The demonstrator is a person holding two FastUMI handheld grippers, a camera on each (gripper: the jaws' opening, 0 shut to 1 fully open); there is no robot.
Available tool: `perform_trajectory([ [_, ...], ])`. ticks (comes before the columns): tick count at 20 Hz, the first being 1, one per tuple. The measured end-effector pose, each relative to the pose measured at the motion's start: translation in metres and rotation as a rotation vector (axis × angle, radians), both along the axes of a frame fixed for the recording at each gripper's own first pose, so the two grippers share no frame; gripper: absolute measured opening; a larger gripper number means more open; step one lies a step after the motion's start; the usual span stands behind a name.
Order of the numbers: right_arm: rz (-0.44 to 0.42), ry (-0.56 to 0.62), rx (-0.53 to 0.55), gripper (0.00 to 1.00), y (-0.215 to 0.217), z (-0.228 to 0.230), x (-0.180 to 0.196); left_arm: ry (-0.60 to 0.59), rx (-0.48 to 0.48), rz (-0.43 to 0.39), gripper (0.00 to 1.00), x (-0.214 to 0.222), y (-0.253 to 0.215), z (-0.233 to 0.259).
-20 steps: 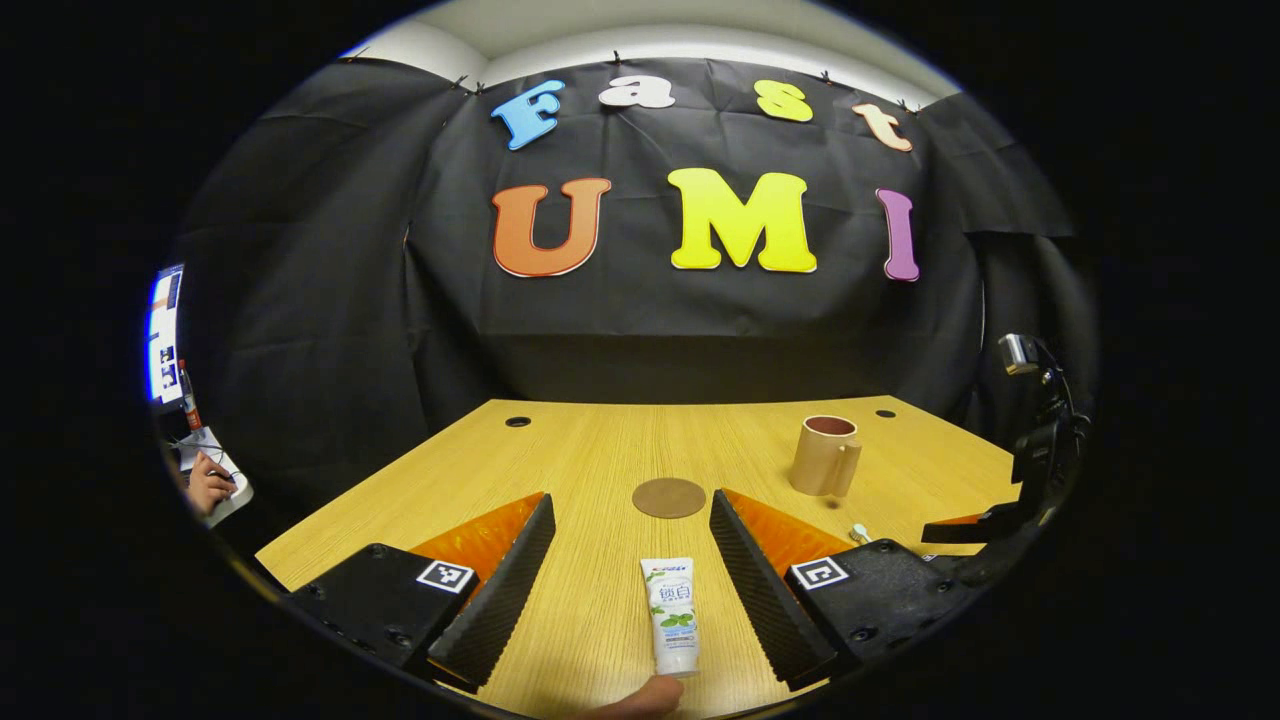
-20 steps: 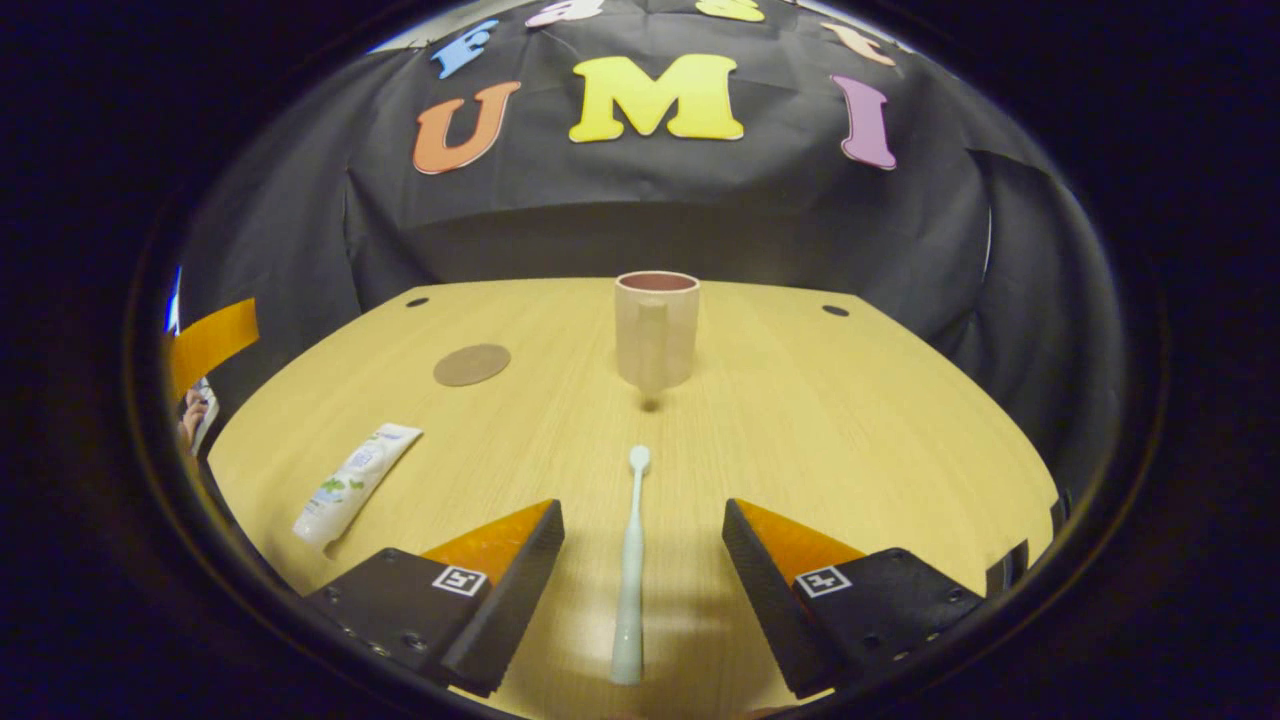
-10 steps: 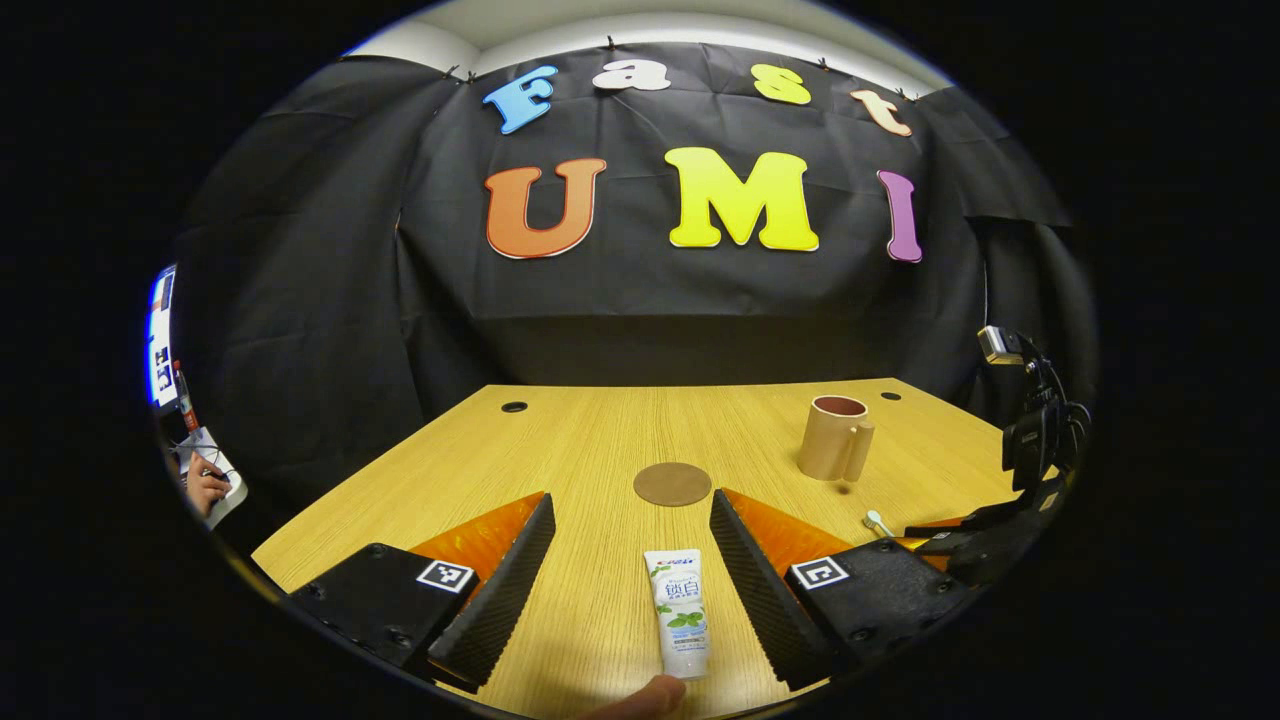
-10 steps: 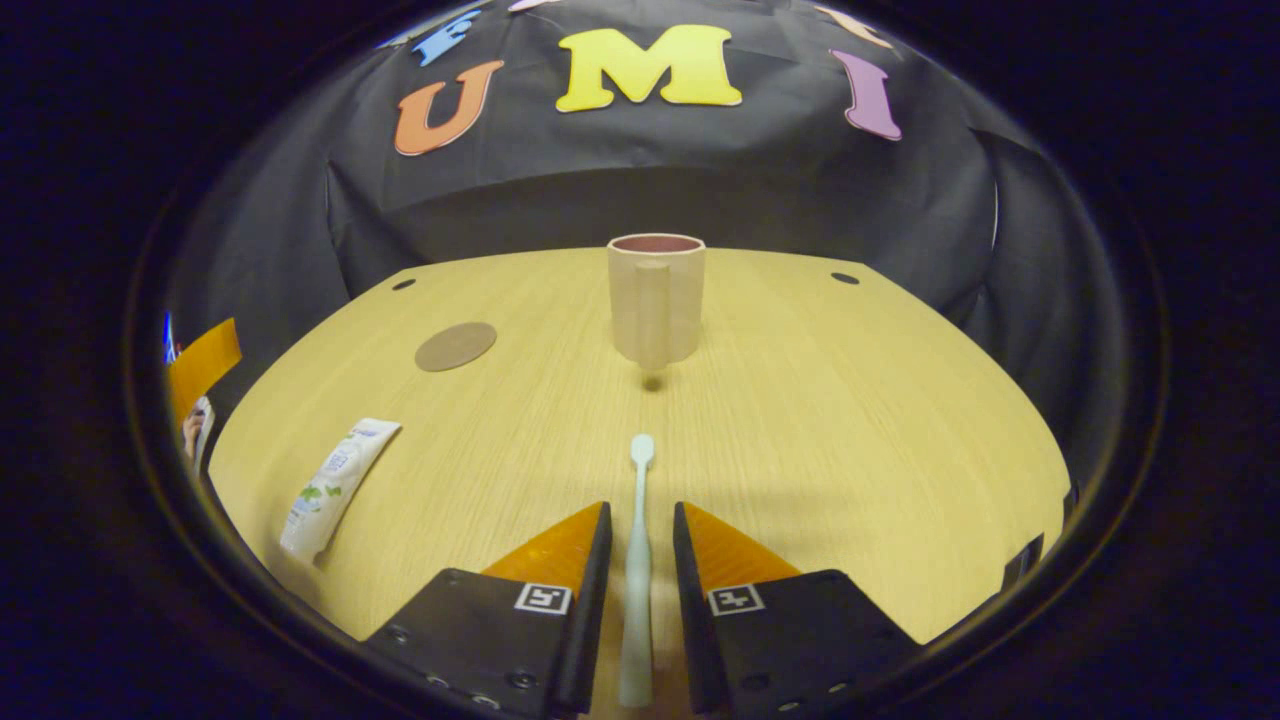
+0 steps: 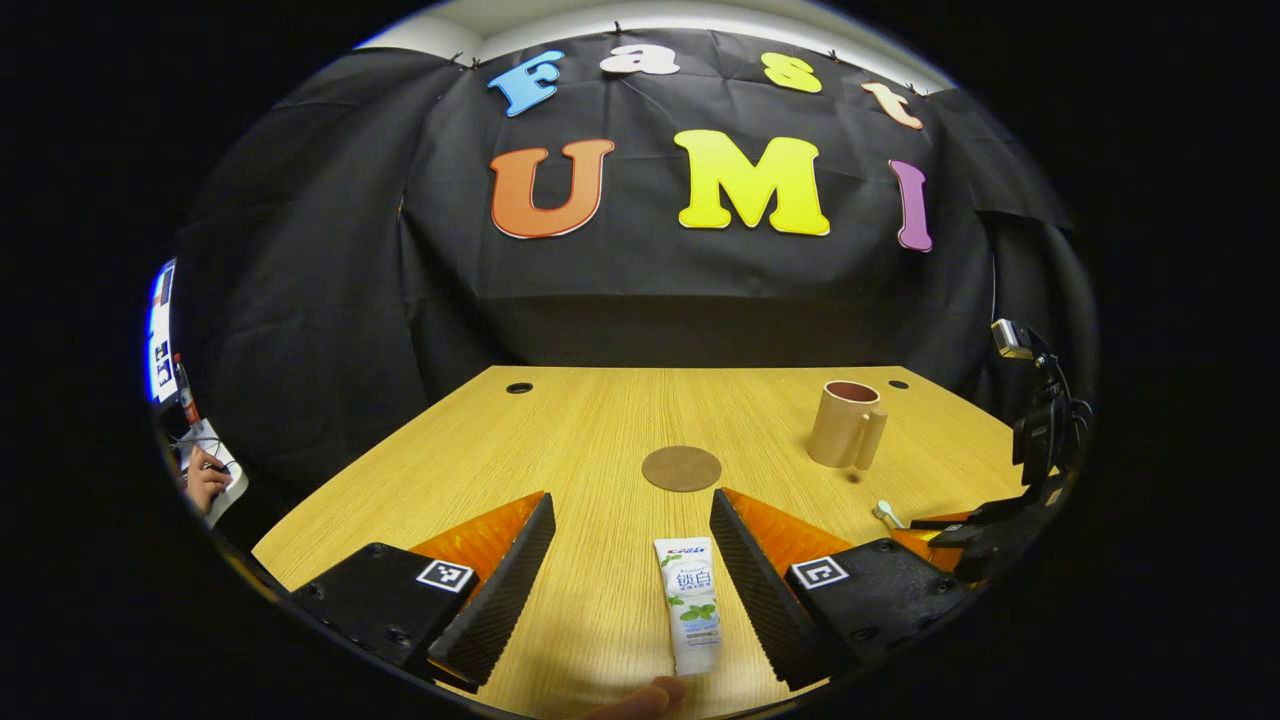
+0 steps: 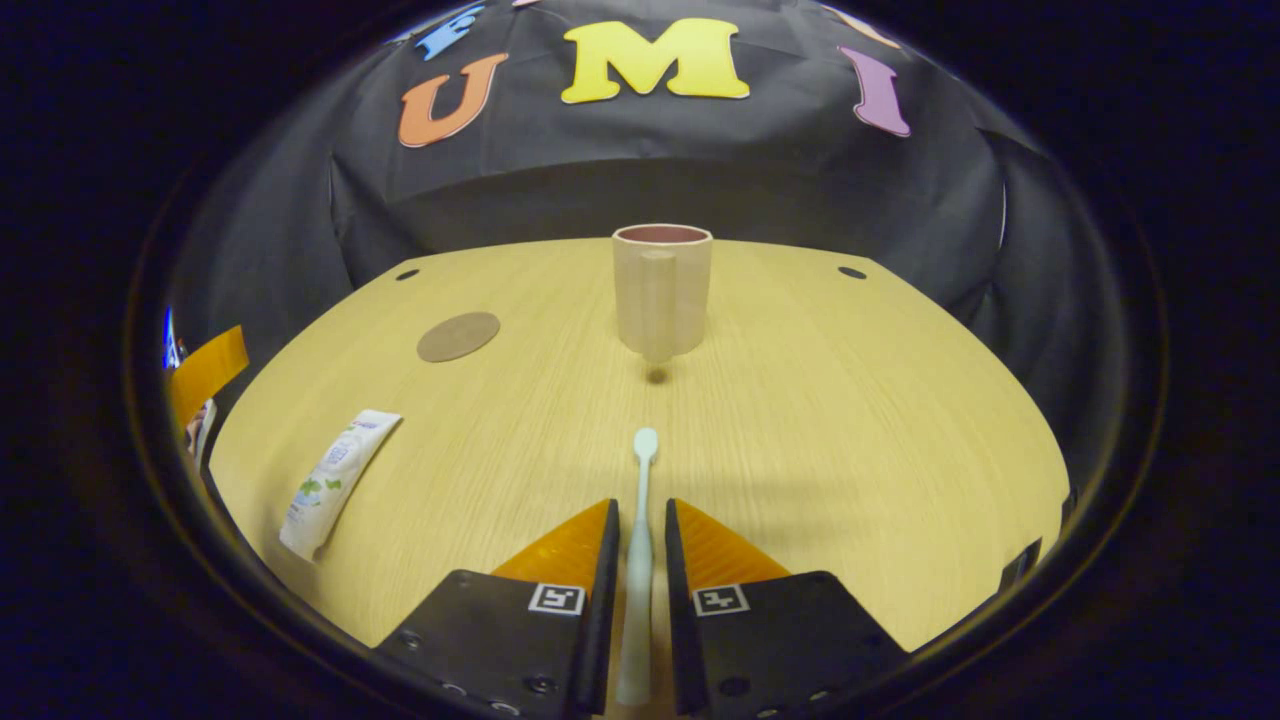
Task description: Put the toothbrush and toothpaste on the desktop into the cup, then pick up the cup and place it on the coaster on the desktop.
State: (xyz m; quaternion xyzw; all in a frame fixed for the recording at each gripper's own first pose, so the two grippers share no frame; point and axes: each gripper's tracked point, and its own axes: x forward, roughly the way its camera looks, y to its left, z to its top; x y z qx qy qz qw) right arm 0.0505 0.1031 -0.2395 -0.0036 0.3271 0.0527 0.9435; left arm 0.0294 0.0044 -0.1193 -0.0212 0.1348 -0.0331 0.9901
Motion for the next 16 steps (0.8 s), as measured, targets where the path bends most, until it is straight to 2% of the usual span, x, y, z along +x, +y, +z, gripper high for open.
perform_trajectory([
  [4, 0.007, -0.001, 0.000, 0.22, 0.001, -0.001, 0.000, 0.026, -0.015, 0.007, 0.99, 0.000, -0.001, -0.008],
  [5, -0.017, -0.004, 0.020, 0.21, -0.001, 0.001, 0.001, 0.029, -0.014, 0.010, 0.99, 0.001, -0.001, -0.009],
  [6, -0.012, -0.003, 0.007, 0.00, 0.001, 0.001, 0.000, 0.031, -0.013, 0.014, 0.99, 0.001, 0.000, -0.010],
  [8, 0.007, -0.016, -0.037, 0.00, 0.002, -0.001, -0.001, 0.035, -0.012, 0.016, 0.99, 0.001, 0.000, -0.007],
  [11, 0.014, -0.008, -0.014, 0.00, 0.002, 0.000, -0.003, 0.042, -0.003, 0.011, 0.99, 0.003, -0.002, -0.009],
  [16, 0.039, -0.079, 0.007, 0.00, 0.002, 0.013, -0.011, 0.152, 0.016, -0.044, 0.99, -0.004, -0.017, -0.034],
])
